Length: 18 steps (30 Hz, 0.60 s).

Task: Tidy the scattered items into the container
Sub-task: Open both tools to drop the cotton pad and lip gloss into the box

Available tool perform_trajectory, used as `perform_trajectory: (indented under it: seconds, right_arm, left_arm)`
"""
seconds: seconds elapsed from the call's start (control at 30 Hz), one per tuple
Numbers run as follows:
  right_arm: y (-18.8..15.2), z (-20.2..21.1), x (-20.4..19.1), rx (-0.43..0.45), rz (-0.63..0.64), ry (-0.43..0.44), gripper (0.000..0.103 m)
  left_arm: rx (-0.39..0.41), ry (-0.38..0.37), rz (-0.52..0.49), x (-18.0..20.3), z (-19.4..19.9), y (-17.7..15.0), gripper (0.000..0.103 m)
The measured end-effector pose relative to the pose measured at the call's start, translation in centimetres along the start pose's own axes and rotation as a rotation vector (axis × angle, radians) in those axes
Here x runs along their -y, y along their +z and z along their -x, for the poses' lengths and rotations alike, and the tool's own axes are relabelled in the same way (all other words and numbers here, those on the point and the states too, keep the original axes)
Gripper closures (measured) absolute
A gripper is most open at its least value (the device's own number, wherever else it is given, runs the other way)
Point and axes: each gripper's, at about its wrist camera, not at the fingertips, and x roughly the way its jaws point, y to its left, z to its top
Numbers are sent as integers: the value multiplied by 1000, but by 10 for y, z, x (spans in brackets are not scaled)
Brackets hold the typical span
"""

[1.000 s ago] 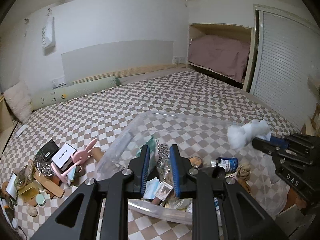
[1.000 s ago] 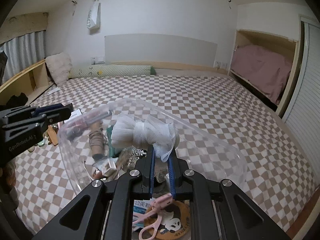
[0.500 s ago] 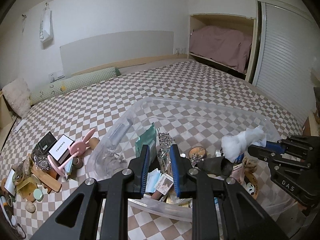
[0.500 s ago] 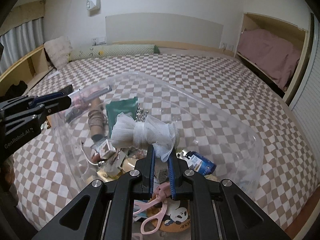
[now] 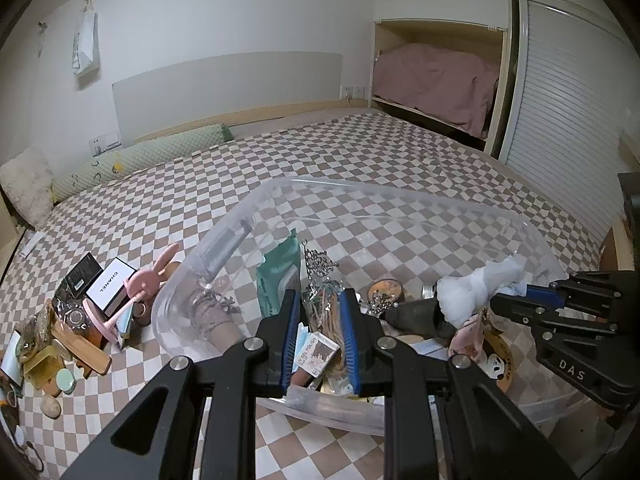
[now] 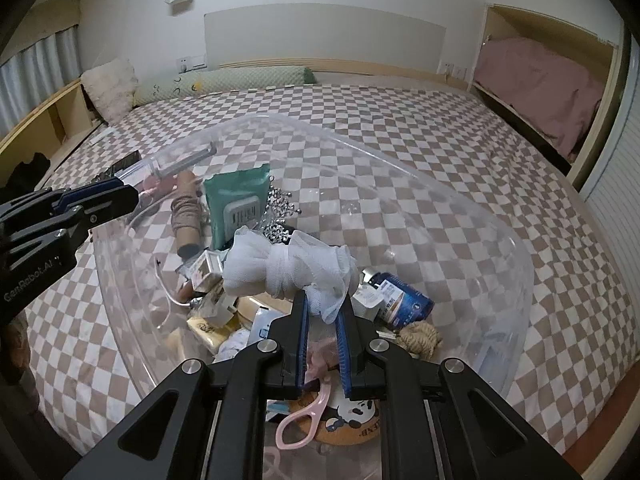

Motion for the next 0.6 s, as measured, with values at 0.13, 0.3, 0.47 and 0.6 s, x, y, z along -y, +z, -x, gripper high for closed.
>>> perform_trajectory:
  seconds: [0.13,0.3,0.47,0.6]
  right_arm:
    - [-3,-4,1,-23,-3,3,87]
    - [-3,0,1,-15,-4,-35,36]
    - [-3,12,1,28,-11,-43,36]
    - [-5,19,-3,68,-13,-52,21]
  left_arm:
    - [-11,5,15,-2,-2,-2,69]
    - [-1,11,38,-7,0,-5,45]
    - [2,19,45,-12,4,-8,45]
    - [23,29,54,-18,10,-12,21]
